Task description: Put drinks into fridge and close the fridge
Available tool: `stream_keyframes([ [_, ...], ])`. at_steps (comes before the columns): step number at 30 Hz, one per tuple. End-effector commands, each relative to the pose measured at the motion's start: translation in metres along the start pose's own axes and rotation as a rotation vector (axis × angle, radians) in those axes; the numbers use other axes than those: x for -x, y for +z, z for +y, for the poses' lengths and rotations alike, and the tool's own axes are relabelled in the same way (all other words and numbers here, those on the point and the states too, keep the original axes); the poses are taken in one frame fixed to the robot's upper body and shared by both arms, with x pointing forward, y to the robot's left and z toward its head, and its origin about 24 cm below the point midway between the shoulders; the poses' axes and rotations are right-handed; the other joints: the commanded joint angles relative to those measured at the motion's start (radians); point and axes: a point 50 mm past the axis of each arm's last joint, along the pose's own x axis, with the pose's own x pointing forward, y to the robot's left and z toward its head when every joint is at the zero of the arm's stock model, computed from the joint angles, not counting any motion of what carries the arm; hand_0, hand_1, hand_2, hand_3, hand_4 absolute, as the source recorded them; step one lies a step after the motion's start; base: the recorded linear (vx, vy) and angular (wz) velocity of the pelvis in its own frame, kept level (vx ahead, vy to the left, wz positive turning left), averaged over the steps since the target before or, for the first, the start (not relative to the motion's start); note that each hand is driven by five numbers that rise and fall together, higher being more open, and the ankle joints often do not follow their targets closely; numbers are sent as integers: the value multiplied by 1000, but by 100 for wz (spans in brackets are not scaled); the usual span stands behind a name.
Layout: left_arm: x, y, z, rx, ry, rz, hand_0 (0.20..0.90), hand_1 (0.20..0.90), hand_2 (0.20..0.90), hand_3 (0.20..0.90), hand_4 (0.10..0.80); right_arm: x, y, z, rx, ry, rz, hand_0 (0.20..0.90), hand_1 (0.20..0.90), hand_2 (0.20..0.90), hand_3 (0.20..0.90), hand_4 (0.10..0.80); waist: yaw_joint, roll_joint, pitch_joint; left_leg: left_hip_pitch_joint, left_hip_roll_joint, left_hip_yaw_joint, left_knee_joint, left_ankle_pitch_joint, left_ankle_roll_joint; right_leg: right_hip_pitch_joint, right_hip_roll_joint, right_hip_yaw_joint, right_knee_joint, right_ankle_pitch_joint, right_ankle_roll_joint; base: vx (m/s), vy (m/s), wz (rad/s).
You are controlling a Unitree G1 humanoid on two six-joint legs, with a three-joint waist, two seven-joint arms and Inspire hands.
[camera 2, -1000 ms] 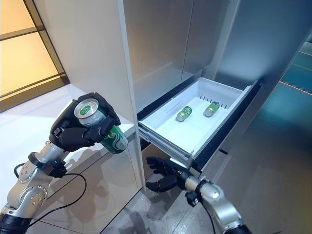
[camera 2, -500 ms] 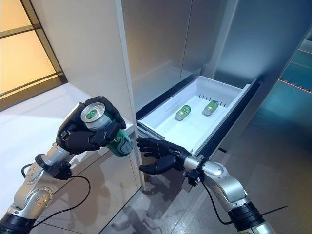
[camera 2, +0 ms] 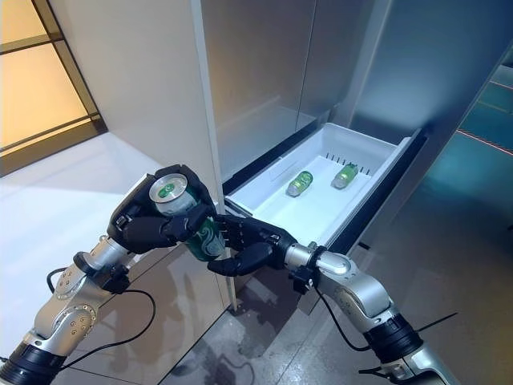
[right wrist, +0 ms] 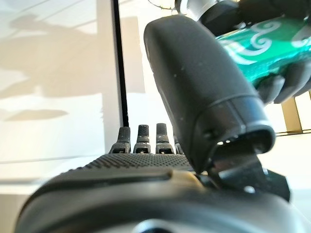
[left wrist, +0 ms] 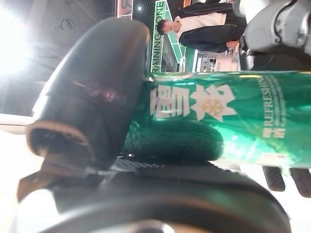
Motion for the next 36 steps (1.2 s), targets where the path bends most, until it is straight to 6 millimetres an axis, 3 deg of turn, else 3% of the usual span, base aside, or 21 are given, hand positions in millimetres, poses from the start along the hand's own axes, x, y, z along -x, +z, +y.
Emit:
stream_keyframes([
  [1,-44,57,-4,-100,-128,-272,300,300,300,200,100,-16,72,18,120,128,-270,900,900,900,900,800,2,-20,-62,16,-92,-26,22,-90,48,-39,66,20,55,-51,-5,0,0,0],
  [14,-56,48,-10,-105,-130,-210,300,300,300,200,100,-28,82,46,276,302,-203,900,900,900,900,800,0,-22,-60,22,-96,-29,33,-95,53,-35,68,28,72,-60,-9,0,0,0],
  [24,-57,44,-16,-87,-148,-216,300,300,300,200,100,-34,73,52,232,326,-138,900,900,900,900,800,1,-22,-55,25,-95,-32,34,-95,54,-34,71,28,84,-65,-13,0,0,0],
  [26,-58,43,-18,-78,-155,-224,300,300,300,200,100,-36,72,53,188,321,-156,300,300,300,200,100,0,-22,-53,27,-94,-32,35,-95,53,-33,71,27,85,-66,-13,0,0,0],
  [36,-58,36,-24,-64,-130,-270,300,300,300,200,100,-39,83,51,4,202,-301,300,300,300,200,100,2,-21,-53,33,-93,-35,28,-94,53,-27,69,16,78,-63,-10,0,0,0],
])
